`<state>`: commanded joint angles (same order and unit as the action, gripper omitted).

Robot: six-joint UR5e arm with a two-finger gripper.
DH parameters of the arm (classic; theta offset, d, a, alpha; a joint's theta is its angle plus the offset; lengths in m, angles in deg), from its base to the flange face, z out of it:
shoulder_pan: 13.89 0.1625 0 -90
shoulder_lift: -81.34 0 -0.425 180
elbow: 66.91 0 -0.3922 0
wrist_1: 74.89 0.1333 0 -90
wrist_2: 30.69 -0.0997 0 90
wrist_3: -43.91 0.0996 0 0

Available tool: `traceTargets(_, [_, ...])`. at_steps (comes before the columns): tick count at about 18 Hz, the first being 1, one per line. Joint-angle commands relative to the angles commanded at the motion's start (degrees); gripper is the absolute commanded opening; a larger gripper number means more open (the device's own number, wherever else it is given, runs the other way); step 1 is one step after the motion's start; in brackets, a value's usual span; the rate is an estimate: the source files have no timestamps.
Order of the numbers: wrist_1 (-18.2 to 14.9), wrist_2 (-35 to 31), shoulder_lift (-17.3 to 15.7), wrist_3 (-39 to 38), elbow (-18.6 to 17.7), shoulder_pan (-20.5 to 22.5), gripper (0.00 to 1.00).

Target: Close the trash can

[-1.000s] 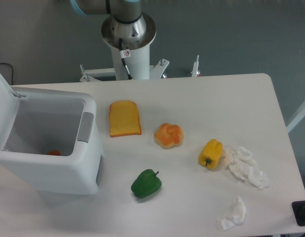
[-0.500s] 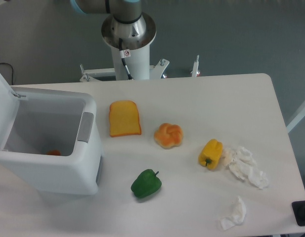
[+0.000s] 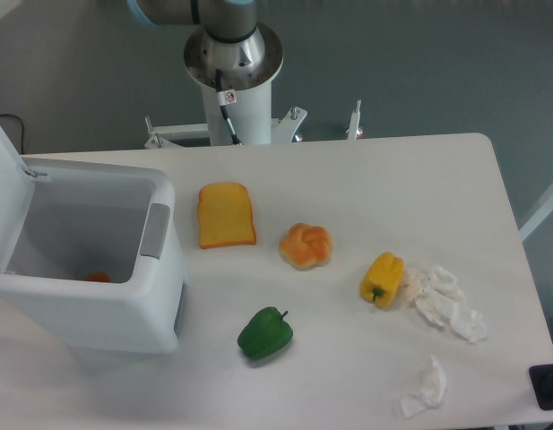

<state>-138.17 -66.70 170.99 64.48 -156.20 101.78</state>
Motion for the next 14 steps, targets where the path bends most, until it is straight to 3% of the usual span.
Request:
traceTargets(7, [1.0, -13.1, -1.1, 0.3, -0.2, 1.1, 1.0])
traceTargets(14, [1.1, -14.8, -1.1, 0.5, -0.6, 4.4, 1.0])
